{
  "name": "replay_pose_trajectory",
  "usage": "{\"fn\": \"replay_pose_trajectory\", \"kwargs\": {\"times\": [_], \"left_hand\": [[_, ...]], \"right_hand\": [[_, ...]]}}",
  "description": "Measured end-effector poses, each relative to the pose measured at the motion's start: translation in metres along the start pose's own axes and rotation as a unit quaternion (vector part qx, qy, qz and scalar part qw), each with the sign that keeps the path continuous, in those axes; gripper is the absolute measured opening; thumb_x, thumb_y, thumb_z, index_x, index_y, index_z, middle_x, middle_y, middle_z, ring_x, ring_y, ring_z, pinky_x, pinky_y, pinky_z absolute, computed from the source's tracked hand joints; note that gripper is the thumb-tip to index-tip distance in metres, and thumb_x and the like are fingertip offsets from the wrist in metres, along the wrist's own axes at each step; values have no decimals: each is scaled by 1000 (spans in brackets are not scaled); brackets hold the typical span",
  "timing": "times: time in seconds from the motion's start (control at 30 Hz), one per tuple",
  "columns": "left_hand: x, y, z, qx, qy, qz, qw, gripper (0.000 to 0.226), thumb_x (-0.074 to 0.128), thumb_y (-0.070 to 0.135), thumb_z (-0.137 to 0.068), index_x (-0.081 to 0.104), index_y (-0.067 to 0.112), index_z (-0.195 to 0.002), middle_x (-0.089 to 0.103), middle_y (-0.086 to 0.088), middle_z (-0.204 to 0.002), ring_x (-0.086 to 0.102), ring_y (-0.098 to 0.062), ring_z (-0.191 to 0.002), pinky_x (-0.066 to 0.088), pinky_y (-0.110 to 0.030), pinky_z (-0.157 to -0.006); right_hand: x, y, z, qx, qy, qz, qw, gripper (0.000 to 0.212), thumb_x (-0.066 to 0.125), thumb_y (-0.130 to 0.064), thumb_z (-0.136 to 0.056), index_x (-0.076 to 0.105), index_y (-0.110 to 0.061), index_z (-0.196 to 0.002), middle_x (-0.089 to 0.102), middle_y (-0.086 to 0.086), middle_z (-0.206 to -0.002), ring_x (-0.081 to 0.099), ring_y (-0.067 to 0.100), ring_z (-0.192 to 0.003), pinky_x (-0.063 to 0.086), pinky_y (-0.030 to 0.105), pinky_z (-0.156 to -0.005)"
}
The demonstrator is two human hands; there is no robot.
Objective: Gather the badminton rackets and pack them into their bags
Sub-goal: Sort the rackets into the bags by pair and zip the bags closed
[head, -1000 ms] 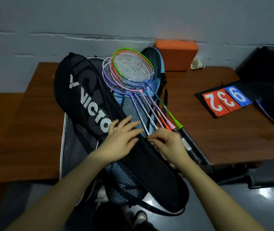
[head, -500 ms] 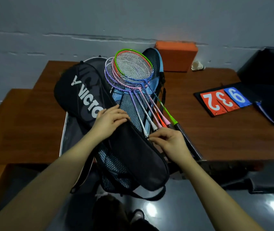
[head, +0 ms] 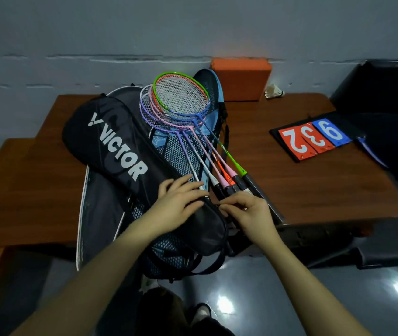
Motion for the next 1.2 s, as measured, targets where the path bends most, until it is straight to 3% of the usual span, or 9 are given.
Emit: {"fn": "replay_pose_trajectory", "kwargs": {"times": [0.1, 0.17, 0.27, 0.43, 0.57, 0.7, 0.8, 1.03, 1.2], "left_hand": [[4, 0, 0, -21, 39, 35, 998, 20, 53, 38, -90, 65, 32, -106, 58, 17, -118, 31, -10, -132, 11, -31, -102], [4, -4, -3, -15, 52, 37, 998, 28, 52, 47, -87, 69, 29, -99, 63, 14, -107, 41, -14, -124, 21, -38, -106], [7, -7, -16, -23, 81, 61, 995, 43, 43, 54, -83, 72, 24, -94, 67, 10, -98, 48, -18, -114, 31, -50, -103], [11, -8, -50, -96, 102, 84, 987, 24, 56, 35, -89, 70, 20, -101, 64, 6, -109, 40, -16, -122, 8, -50, -112], [16, -10, -65, -109, 108, 56, 987, 25, 54, 35, -90, 70, 20, -103, 63, 4, -111, 39, -18, -125, 3, -47, -112], [27, -21, -56, -98, 112, 3, 989, 23, 56, 29, -90, 68, 18, -107, 58, -4, -120, 41, -26, -124, 16, -44, -109], [29, -38, -37, -162, 68, -6, 985, 39, 51, 31, -92, 51, 19, -129, 43, -7, -138, 30, -27, -131, 19, -44, -107], [27, -77, 12, -387, 74, -21, 919, 66, 53, 37, -89, 26, 7, -142, 25, -25, -144, 27, -43, -129, 25, -52, -104], [30, -95, 19, -389, 93, 48, 915, 73, 59, 36, -85, 27, 2, -141, 29, -28, -138, 38, -43, -119, 35, -51, -98]], "right_hand": [[3, 3, 0, 4, -21, 14, 1000, 8, 71, 0, -77, 73, -8, -80, 67, -2, -76, 61, 4, -69, 46, 16, -66], [2, 7, 4, -3, -24, 37, 999, 9, 71, -1, -77, 74, -8, -81, 68, -3, -77, 62, 5, -71, 48, 18, -68], [-8, 11, 11, -12, 28, 68, 997, 11, 71, 2, -76, 73, -8, -79, 66, -7, -75, 61, -1, -74, 43, 8, -68], [-16, 22, 16, 7, 77, 82, 994, 13, 70, 2, -77, 72, -11, -78, 65, -4, -74, 61, 7, -76, 43, 9, -68], [-15, 30, 12, 28, 73, 95, 992, 11, 70, 0, -78, 71, -11, -78, 63, -10, -74, 59, 2, -74, 44, 11, -68], [-6, 39, -3, -6, 1, 178, 984, 5, 67, -8, -82, 70, -11, -83, 66, -3, -84, 61, 12, -80, 51, 31, -73], [12, 50, -17, 2, -36, 218, 975, 13, 62, -15, -85, 69, -13, -96, 64, -1, -94, 61, 19, -89, 50, 42, -76], [73, 57, -61, 10, -108, 332, 937, 49, 50, -34, -94, 39, -18, -139, 54, 8, -122, 52, 32, -110, 43, 43, -87], [112, 54, -91, -12, -161, 371, 915, 56, 45, -35, -95, 28, -12, -143, 53, 11, -129, 51, 31, -115, 40, 43, -91]]}}
Point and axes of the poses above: each hand's wrist, its own z-axis away from the middle knuckle, its own x-axis out of the palm, y = z × x, the point moved 1 cm from there along -z, towards the middle knuckle
